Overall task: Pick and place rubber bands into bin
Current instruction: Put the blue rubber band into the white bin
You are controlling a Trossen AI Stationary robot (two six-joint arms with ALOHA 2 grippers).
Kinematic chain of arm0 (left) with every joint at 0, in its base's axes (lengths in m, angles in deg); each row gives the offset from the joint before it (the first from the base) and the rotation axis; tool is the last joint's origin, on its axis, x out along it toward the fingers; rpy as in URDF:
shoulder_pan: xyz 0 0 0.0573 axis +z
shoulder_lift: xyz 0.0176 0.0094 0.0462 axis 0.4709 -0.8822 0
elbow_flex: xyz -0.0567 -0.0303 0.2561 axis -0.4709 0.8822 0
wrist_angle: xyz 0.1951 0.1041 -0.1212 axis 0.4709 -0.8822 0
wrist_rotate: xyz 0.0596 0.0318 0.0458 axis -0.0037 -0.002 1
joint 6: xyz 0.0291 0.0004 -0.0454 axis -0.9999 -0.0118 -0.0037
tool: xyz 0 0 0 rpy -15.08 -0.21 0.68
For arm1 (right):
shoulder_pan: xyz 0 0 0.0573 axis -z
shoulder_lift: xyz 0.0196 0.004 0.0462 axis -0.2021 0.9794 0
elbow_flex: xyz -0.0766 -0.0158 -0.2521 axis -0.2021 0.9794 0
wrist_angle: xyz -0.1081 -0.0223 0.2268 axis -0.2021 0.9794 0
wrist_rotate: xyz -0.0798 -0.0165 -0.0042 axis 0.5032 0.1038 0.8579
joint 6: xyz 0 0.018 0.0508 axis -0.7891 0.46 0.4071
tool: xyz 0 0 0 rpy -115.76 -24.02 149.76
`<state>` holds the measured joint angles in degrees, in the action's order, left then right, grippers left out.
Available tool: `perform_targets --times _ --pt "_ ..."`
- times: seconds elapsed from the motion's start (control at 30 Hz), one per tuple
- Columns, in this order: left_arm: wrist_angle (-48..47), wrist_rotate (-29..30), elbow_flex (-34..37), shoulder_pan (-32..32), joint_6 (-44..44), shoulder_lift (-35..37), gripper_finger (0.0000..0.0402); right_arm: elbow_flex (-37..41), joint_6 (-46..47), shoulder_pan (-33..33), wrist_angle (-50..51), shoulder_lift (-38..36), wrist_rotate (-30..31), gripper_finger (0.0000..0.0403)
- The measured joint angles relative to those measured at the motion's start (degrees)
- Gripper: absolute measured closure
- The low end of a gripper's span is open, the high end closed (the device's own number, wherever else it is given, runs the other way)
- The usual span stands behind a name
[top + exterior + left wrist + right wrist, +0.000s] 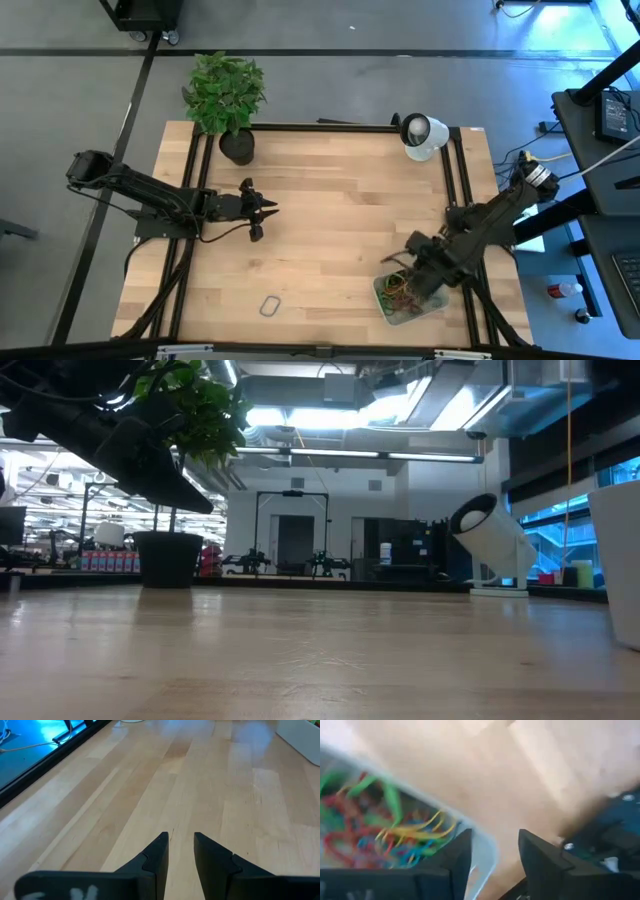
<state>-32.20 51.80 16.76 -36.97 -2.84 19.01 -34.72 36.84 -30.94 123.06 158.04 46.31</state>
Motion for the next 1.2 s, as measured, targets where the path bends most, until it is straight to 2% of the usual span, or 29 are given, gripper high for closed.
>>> perform_targets --times 0.13,0.27,0.37,0.47,0.57,0.73,0.87,0.93,1.03,1.13,1.2 --pt "0.0 0.1 0.0 0.0 0.5 0.0 0.0315 -0.5 -5.9 3.0 1.6 0.0 2.0 0.0279" --pt "0.0 0.2 0.0 0.0 0.5 0.0 0.0315 -0.5 -16.5 5.6 -0.5 0.0 2.2 0.0342" --pt "0.1 0.2 0.0 0.0 0.4 0.0 0.0316 -0.5 -20.3 6.3 -1.8 0.0 2.4 0.039" --pt "-0.6 -1.8 -1.2 -0.3 -2.9 0.0 0.0316 -0.5 -21.3 6.3 -1.9 0.0 3.9 0.039" --pt "-6.2 -5.1 -5.0 -3.5 -3.7 -0.8 0.0316 -0.5 -21.3 5.5 -1.2 0.0 7.0 0.0376" --pt "-24.9 -1.9 -15.8 -13.2 3.5 -7.3 0.0316 -0.5 -21.3 3.9 1.5 0.0 9.7 0.0376" --pt "-34.5 -0.2 -25.0 -20.1 11.7 -16.3 0.0316 -0.4 -21.7 2.9 6.7 -0.5 14.1 0.0396" --pt "-38.3 0.0 -29.3 -22.6 15.4 -20.8 0.0316 0.8 -23.3 2.8 6.5 -2.9 15.8 0.0398" --pt "-43.5 0.0 -34.6 -25.2 19.3 -26.7 0.0316 5.1 -26.2 3.6 1.7 -10.4 19.2 0.0399" --pt "-45.3 0.0 -37.8 -26.7 20.5 -30.6 0.0316 12.2 -31.8 6.4 -8.4 -20.4 20.7 0.04" --pt "-45.2 0.0 -39.0 -27.2 20.5 -32.2 0.0316 17.9 -38.8 9.9 -18.5 -27.3 21.0 0.0401"
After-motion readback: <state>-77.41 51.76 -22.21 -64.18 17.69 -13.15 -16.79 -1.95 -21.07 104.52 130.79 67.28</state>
